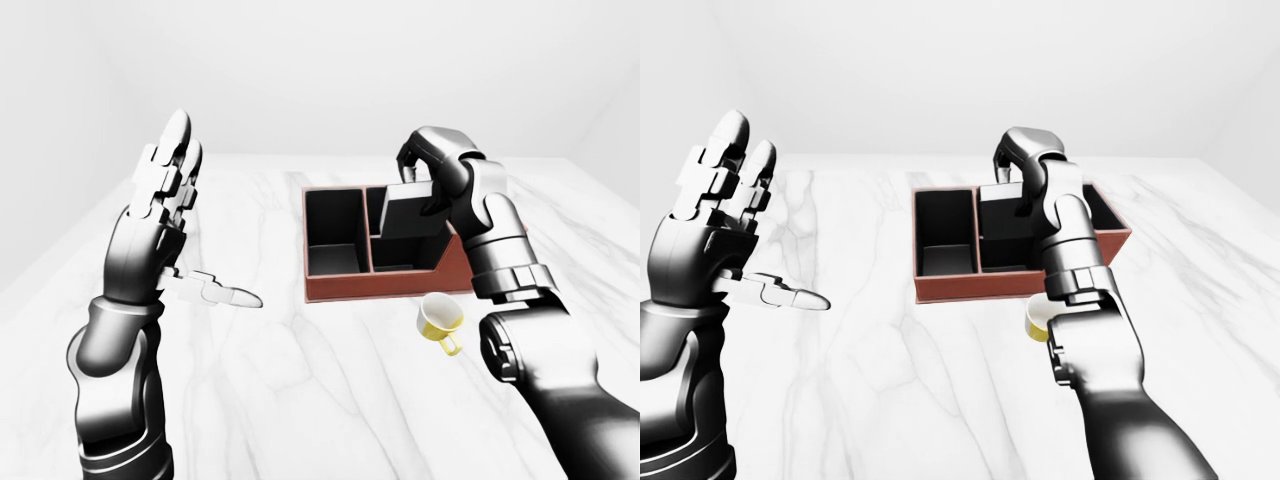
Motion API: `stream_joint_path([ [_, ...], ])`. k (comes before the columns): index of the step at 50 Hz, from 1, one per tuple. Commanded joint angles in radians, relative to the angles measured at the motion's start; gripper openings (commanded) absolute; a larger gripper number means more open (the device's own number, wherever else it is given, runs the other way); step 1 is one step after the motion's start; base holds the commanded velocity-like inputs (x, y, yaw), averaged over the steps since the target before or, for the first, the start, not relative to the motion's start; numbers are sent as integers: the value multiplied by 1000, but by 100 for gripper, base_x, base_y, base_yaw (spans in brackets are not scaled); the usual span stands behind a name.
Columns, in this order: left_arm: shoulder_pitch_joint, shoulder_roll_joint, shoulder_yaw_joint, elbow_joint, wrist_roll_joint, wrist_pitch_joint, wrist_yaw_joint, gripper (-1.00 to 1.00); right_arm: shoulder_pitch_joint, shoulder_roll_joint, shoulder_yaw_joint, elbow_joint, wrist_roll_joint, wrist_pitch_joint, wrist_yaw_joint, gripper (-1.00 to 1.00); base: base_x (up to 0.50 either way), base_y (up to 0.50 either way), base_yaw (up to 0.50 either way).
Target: Pick up the book and place it in the caddy.
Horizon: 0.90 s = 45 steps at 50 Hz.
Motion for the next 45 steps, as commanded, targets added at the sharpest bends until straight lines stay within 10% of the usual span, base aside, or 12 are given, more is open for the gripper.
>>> stream_joint_path([
  [1,-1,0,-2,1,4,0,0,100,-32,-12,-10,73,0,-20,-51,-100,0,0,0],
  [45,11,-11,-5,39,23,0,9,100,-124,-19,27,403,-1,-170,-257,-100,0,0,0],
])
